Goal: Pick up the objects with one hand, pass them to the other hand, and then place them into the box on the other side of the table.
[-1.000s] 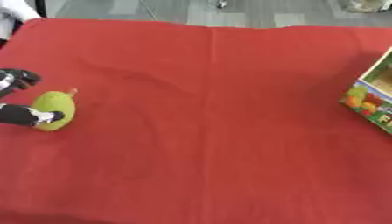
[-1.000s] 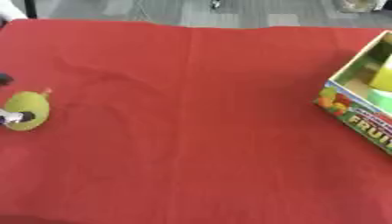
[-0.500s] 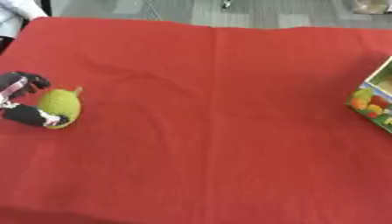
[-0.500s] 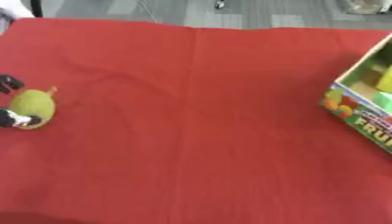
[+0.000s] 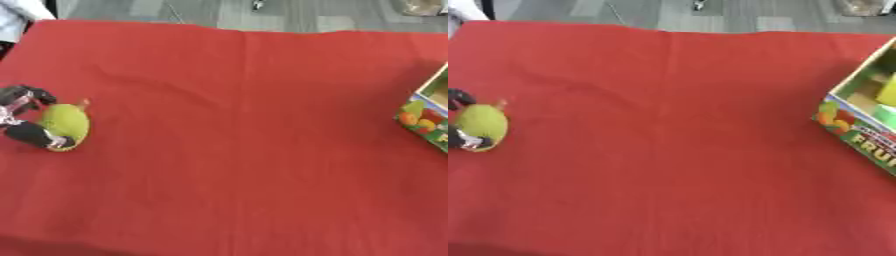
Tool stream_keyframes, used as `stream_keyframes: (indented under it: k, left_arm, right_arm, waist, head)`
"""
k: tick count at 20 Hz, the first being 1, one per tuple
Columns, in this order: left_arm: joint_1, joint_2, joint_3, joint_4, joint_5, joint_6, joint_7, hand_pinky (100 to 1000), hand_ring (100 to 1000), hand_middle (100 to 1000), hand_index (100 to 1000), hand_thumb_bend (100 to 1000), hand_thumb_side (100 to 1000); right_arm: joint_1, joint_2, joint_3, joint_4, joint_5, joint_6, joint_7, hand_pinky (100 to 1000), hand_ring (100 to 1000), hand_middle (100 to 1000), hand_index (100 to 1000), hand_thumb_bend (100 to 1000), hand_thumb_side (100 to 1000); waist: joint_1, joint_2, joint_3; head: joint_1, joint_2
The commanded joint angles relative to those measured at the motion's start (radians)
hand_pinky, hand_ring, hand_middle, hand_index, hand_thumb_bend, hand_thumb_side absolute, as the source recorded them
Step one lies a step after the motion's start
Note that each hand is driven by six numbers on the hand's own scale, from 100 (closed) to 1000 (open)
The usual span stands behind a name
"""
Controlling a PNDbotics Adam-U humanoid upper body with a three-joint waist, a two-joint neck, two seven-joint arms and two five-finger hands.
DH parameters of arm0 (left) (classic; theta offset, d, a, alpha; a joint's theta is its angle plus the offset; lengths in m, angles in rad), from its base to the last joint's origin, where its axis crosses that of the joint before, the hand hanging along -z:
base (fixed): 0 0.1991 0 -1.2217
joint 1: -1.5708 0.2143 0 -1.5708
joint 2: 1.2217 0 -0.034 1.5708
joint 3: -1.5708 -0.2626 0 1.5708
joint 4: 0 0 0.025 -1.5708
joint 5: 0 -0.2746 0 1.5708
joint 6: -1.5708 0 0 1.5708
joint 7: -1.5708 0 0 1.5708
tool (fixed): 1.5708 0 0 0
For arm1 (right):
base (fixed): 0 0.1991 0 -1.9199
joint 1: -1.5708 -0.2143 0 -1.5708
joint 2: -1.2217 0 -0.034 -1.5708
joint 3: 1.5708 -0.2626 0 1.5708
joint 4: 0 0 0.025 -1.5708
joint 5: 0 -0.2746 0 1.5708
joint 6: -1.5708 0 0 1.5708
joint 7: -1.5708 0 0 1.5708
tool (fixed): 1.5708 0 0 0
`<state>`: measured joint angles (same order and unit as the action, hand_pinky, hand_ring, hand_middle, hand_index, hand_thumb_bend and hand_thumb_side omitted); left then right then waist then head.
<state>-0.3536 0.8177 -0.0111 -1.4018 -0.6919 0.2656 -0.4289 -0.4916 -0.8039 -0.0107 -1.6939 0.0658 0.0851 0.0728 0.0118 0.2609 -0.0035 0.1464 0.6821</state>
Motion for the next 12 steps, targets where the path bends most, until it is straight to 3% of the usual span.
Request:
stream_keyframes:
  k: [1, 3, 4, 12]
  left_arm:
    - [-0.013, 0.034, 0.001, 0.004, -0.023, -0.007, -0.017, 811, 798, 768, 787, 592, 227]
    - [-0.011, 0.036, 0.001, -0.004, -0.023, -0.014, -0.035, 807, 794, 765, 767, 535, 217]
    - [-0.009, 0.036, 0.002, -0.010, -0.020, -0.018, -0.045, 801, 788, 759, 747, 439, 208]
    - [0.012, 0.045, 0.018, -0.111, 0.047, -0.027, -0.099, 790, 756, 721, 663, 146, 132]
  right_arm:
    - [-0.006, -0.021, -0.010, -0.005, 0.006, -0.004, -0.004, 876, 880, 799, 861, 100, 329]
    - [-0.004, -0.021, -0.010, -0.004, 0.007, -0.005, -0.005, 877, 879, 798, 861, 100, 330]
    - [-0.004, -0.021, -0.010, -0.004, 0.008, -0.005, -0.005, 877, 879, 798, 862, 100, 332]
    - [0.000, -0.023, -0.011, 0.000, 0.011, -0.005, -0.010, 877, 879, 798, 862, 100, 331]
  waist:
    - [-0.001, -0.015, -0.001]
    - [-0.001, -0.014, -0.001]
    - [-0.001, -0.013, -0.001]
    - [0.001, -0.013, 0.003]
  head:
    - [0.004, -0.008]
    - [0.003, -0.007]
    - [0.003, -0.007]
    - [-0.004, -0.005]
